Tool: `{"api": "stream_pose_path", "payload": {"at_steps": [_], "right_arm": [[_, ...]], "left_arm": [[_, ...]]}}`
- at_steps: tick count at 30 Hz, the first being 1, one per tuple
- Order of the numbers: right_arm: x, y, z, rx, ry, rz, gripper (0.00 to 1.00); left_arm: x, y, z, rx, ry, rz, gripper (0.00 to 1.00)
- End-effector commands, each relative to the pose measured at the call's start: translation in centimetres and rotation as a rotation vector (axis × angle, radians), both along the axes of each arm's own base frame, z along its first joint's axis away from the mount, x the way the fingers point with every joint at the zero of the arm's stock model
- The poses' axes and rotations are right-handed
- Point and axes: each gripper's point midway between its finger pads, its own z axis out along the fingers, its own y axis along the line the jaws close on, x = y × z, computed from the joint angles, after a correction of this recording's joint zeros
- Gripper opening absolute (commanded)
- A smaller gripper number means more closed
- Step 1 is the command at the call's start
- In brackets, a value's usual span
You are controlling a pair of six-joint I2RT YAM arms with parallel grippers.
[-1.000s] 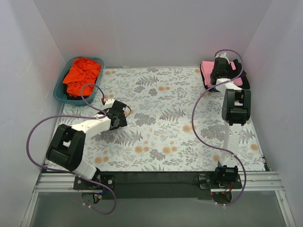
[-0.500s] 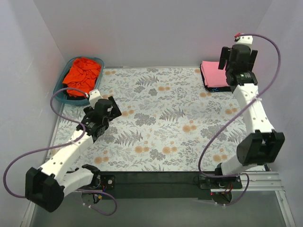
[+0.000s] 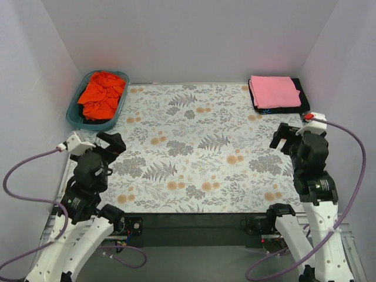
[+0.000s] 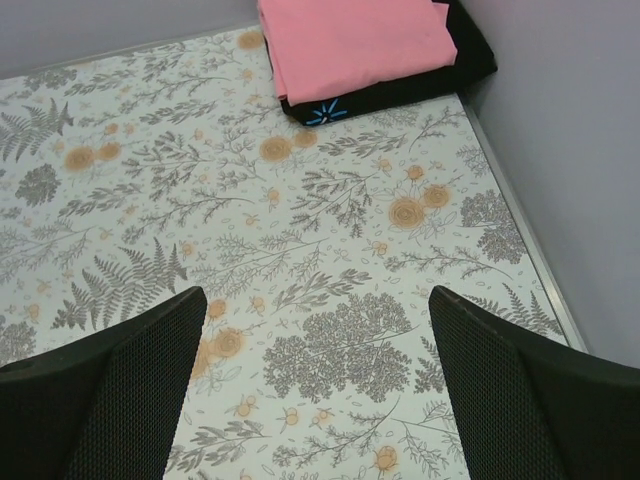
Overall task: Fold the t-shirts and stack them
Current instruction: Reset both grippers
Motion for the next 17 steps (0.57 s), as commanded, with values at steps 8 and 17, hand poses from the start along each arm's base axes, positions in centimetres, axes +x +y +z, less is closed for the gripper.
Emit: {"api": "stream_pose_path", "payload": {"at_steps": [8, 17], "right_arm": [[-1.9, 1.3, -1.7, -0.042, -0.093, 0.07, 0.98], [-1.9, 2.5, -2.2, -0.037, -0.142, 0.135, 0.98]], "left_arm": [[-2.7, 1.5, -1.7, -0.056, -0.056, 0.029, 0.98], [-2.6, 2.1, -3.3, -0.027, -0.055, 0.055, 0.98]]}}
